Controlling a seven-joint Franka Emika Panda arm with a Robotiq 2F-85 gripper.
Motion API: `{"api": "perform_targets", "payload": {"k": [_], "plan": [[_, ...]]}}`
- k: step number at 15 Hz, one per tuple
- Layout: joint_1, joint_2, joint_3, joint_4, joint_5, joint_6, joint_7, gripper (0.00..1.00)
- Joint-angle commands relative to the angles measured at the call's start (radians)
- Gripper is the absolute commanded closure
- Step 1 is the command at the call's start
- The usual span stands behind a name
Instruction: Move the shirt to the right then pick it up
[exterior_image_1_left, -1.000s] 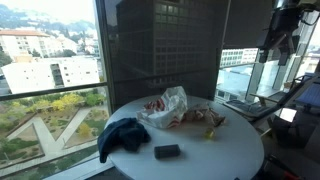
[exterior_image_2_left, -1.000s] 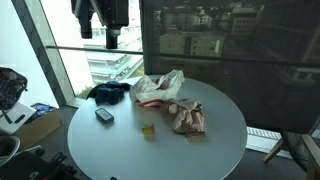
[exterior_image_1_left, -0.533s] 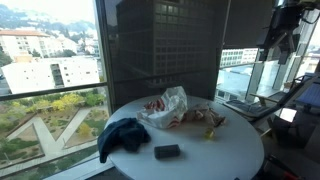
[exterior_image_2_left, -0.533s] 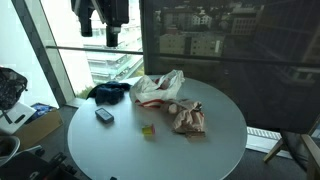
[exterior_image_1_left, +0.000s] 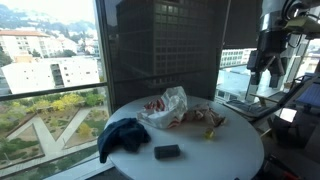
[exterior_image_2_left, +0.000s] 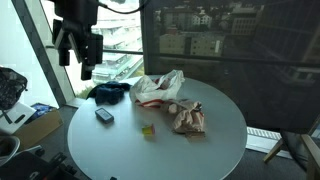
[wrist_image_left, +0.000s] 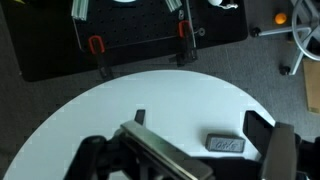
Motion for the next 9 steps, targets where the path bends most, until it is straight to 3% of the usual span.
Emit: {"api": "perform_targets", "payload": {"k": [1, 5, 9], "plan": [[0.092, 0.084, 0.122, -0.061, 0.093, 0.097, 0.055, 0.0], [0.212, 0.273, 0.27, -0.062, 0.142, 0.277, 0.084, 0.0], [0.268, 0.525, 0.383, -0.022, 0.077, 0.534, 0.163, 0.0]]}}
